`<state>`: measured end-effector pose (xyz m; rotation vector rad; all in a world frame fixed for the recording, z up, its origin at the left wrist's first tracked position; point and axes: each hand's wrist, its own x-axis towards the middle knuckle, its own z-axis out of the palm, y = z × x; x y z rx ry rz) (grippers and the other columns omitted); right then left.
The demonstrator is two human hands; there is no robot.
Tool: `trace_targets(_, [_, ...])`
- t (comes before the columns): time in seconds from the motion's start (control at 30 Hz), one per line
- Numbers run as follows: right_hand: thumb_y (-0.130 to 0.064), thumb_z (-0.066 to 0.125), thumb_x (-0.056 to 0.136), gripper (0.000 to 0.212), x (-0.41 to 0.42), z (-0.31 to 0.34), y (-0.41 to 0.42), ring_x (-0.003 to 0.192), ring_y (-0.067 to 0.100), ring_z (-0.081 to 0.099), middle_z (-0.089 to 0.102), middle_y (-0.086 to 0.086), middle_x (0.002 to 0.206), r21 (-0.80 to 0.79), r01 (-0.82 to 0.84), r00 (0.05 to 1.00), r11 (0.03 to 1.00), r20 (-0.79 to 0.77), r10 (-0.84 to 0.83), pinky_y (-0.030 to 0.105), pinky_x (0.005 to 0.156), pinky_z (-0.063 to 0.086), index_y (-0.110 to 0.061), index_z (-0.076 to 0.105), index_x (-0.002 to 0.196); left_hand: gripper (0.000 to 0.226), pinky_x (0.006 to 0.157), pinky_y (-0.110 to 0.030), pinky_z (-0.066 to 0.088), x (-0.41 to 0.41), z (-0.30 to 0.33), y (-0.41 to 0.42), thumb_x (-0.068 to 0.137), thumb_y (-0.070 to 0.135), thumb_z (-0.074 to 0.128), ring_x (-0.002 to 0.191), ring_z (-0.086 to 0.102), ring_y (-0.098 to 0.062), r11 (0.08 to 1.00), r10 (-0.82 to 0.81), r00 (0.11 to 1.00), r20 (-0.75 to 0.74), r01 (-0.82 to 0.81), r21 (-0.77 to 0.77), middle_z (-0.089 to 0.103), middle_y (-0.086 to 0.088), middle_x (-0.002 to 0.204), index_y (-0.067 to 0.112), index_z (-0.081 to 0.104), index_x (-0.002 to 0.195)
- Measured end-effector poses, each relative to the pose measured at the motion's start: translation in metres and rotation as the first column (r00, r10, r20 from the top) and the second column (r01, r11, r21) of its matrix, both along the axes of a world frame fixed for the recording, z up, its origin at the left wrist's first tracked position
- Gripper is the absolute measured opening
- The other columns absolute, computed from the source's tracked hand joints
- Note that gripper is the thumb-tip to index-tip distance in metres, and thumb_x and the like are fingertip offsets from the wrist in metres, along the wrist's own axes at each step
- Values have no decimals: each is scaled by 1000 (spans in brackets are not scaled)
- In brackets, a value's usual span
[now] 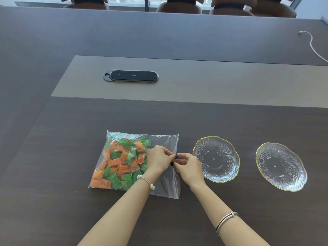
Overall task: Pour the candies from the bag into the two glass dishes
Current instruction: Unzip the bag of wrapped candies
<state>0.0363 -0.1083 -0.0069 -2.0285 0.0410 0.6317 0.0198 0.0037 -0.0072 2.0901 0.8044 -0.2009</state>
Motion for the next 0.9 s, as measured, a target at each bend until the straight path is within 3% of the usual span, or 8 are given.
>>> trace_targets(0.13, [-12,74,68,29,-1,3,-4,79,14,69,69,-5,74,-32,-90,995,995,-34,89,33,76,56,-23,66,94,11,69,-39,58,-1,-5,4,71,23,69,67,71,-22,998,35,999,16,-34,-58,75,-10,67,15,76,68])
trace_targets(0.23, [-4,71,72,17,-3,4,-8,69,16,67,69,2,73,44,-79,991,996,-107,83,29,68,59,-17,68,82,12,69,-42,59,-2,-5,5,71,26,73,70,71,-24,990,80,996,34,-75,-118,75,-10,70,15,76,72])
trace_targets(0.3, [0,68,74,12,-3,4,-10,60,12,64,67,6,70,113,-11,987,994,-161,29,20,58,57,-10,68,79,22,71,-41,60,-3,-2,5,69,30,77,74,72,-25,979,87,996,15,-83,-187,75,-11,77,12,75,81])
trace_targets(0.4, [1,68,76,9,0,2,-12,61,11,65,70,13,77,201,55,979,978,-205,-13,18,57,55,-5,69,82,41,70,-32,60,-7,3,6,70,23,79,78,70,-21,910,85,995,-51,-99,-402,71,-14,94,5,65,103])
trace_targets(0.53, [4,70,74,11,1,4,-15,57,8,68,70,9,71,323,146,953,935,-300,-45,18,57,56,-3,67,82,29,68,-23,59,-12,12,9,77,7,71,77,68,-18,830,79,993,-88,-115,-546,68,-12,87,-1,64,103])
trace_targets(0.63, [6,69,74,11,2,5,-17,57,7,69,72,0,61,368,191,929,910,-367,-47,16,54,54,-4,68,80,14,72,-25,59,-13,16,12,76,2,70,74,69,-19,824,83,994,-70,-108,-556,69,-12,81,-1,68,90])
trace_targets(0.73, [7,67,76,11,3,4,-19,57,7,68,72,-1,59,390,252,898,886,-436,-64,16,54,53,-4,68,79,20,68,-22,59,-14,19,16,76,-5,67,66,67,-15,838,78,995,-55,-96,-537,69,-11,76,-6,68,96])
trace_targets(0.9, [7,64,78,12,2,3,-22,53,4,65,67,7,70,338,265,917,903,-377,-128,14,53,52,-5,67,79,20,59,-13,55,-16,23,16,79,-4,63,60,63,-8,938,5,1000,-25,-14,-346,67,-7,76,-4,68,99])
